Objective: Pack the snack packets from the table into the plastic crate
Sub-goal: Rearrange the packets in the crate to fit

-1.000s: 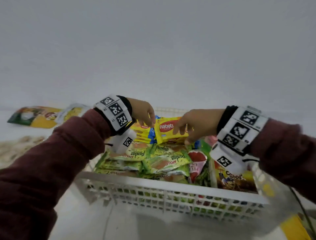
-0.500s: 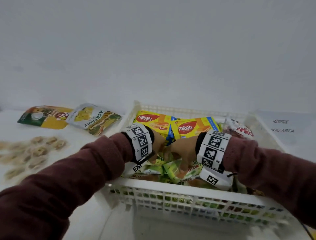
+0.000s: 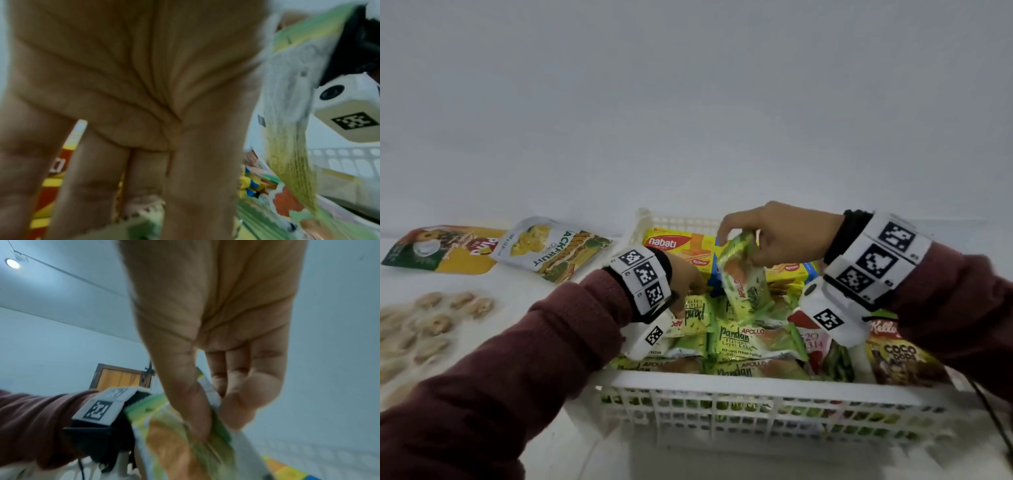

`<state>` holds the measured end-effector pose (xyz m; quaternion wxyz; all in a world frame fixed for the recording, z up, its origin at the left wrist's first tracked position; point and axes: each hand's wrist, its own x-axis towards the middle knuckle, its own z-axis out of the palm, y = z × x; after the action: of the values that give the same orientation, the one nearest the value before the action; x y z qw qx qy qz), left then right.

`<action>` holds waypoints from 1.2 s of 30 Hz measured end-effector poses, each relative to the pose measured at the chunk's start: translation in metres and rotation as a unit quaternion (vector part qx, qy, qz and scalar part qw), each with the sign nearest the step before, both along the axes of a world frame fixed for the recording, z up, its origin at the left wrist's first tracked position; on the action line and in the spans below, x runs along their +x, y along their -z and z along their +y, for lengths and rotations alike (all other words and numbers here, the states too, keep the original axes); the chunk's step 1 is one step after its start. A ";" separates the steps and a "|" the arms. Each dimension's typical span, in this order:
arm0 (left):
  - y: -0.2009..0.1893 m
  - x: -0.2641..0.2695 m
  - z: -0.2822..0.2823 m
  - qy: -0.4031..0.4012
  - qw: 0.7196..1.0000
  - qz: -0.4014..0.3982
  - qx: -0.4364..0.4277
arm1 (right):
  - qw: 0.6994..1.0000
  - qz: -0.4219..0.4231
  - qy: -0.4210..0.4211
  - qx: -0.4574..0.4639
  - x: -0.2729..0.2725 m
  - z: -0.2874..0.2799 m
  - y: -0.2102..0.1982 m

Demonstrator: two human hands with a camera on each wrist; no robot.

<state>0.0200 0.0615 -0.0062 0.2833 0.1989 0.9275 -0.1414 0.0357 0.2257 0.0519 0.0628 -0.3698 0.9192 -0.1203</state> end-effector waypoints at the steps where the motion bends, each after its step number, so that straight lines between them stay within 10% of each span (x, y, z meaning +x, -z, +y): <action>1: -0.002 0.000 -0.002 -0.001 1.000 0.003 0.001 | 0.999 -0.011 0.021 -0.044 -0.001 0.004 0.000; 7: -0.007 0.000 -0.010 -0.031 0.999 -0.006 0.011 | 0.971 -0.156 0.139 -0.116 -0.013 0.026 0.021; 18: -0.008 0.004 -0.010 -0.082 0.994 -0.013 0.066 | 0.987 -0.046 0.129 0.089 -0.009 0.044 0.024; 26: -0.012 0.010 -0.009 -0.093 0.990 0.037 0.104 | 0.978 -0.153 0.139 -0.043 -0.016 0.055 0.019; 30: -0.004 0.009 -0.007 -0.080 0.992 0.036 0.089 | 0.964 -0.181 0.161 0.108 -0.015 0.045 0.045; 36: 0.007 0.006 0.000 -0.049 0.997 0.034 0.046 | 0.962 0.002 0.032 0.273 0.001 0.019 0.048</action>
<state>0.0265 0.0620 -0.0134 0.2491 0.1612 0.9506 -0.0911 0.0368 0.2443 0.0036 0.1557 -0.3093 0.9285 0.1338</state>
